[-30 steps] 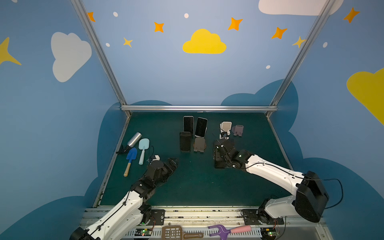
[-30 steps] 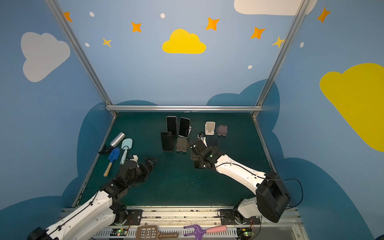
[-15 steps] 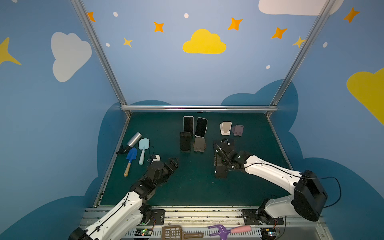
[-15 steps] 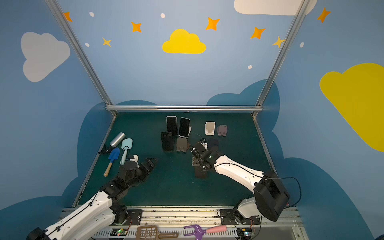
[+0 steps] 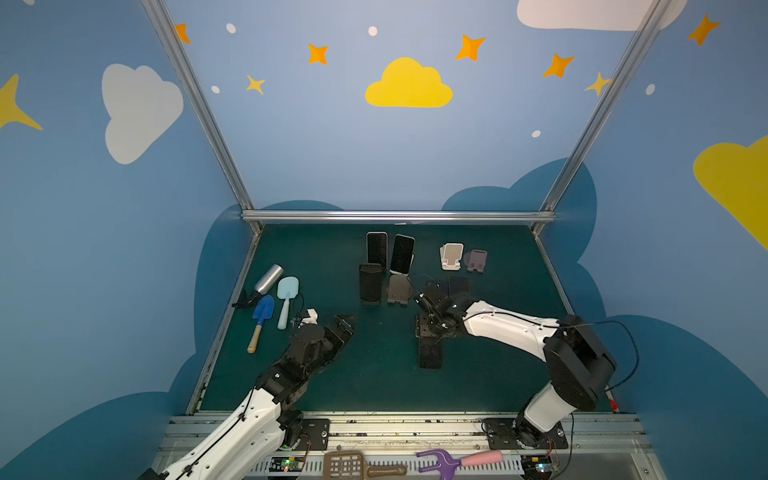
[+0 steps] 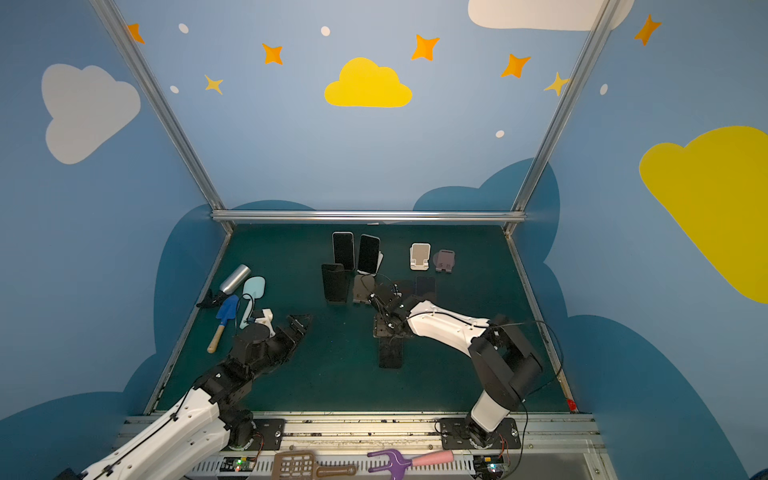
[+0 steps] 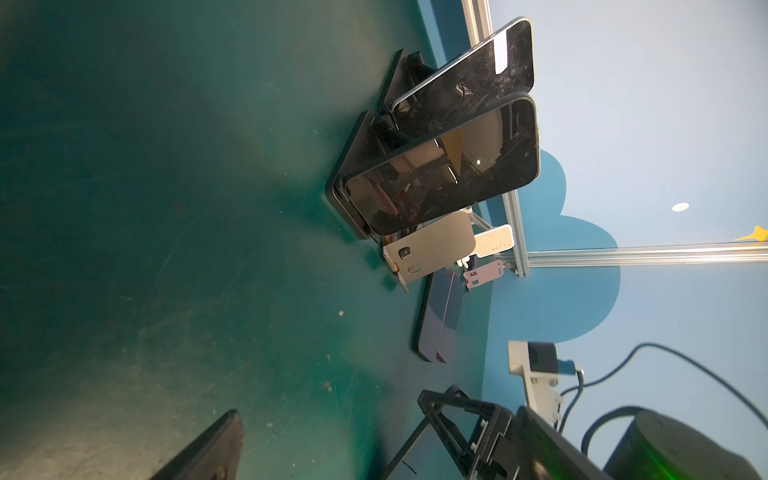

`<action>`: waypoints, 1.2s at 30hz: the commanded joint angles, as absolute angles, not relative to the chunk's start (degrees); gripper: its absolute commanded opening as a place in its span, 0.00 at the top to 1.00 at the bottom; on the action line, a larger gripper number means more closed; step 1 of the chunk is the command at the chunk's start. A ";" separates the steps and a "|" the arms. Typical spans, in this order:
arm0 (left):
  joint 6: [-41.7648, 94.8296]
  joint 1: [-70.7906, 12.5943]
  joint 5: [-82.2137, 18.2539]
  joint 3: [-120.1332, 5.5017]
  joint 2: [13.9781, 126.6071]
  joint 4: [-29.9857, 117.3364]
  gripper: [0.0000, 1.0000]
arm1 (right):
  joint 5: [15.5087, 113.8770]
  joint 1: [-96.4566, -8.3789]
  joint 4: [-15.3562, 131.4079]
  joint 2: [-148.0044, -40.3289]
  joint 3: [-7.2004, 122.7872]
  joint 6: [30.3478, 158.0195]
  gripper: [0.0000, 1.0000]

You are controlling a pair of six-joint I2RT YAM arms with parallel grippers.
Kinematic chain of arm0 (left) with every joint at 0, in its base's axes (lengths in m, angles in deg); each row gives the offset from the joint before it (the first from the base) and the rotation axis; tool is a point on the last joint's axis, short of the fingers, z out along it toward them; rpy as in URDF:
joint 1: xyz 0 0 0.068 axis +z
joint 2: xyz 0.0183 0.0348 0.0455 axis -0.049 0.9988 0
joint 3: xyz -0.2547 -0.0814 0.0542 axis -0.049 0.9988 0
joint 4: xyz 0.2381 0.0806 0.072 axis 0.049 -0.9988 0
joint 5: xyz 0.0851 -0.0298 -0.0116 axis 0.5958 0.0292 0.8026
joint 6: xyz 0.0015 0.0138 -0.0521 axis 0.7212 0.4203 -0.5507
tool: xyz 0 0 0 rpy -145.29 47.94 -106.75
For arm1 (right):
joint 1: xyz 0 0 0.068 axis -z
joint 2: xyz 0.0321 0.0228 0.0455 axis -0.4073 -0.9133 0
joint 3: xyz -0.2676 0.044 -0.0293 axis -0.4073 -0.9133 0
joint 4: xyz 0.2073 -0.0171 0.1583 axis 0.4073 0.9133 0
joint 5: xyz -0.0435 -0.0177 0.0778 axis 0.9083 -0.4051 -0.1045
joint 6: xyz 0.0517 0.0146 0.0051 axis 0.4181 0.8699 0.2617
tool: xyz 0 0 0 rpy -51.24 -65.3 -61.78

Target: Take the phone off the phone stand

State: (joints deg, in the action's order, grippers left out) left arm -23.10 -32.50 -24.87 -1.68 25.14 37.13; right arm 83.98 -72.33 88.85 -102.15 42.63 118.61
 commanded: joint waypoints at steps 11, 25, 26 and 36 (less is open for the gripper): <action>-22.95 -32.70 -23.59 -1.08 23.26 35.39 0.00 | 77.11 -73.96 93.43 -112.16 52.40 121.44 0.46; -23.31 -32.69 -23.32 -0.30 23.48 36.29 0.00 | 84.51 -75.18 96.04 -117.40 54.75 123.89 0.44; -23.32 -32.69 -23.31 -0.34 23.56 36.23 0.00 | 84.90 -75.25 96.14 -117.72 54.89 123.94 0.44; -22.96 -32.65 -22.97 -0.34 23.66 36.23 0.00 | 86.27 -76.33 94.49 -120.84 55.06 123.50 0.40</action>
State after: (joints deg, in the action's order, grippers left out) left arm -23.38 -32.50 -24.11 -0.71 23.68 36.19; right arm 84.90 -76.04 95.19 -118.20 56.16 123.92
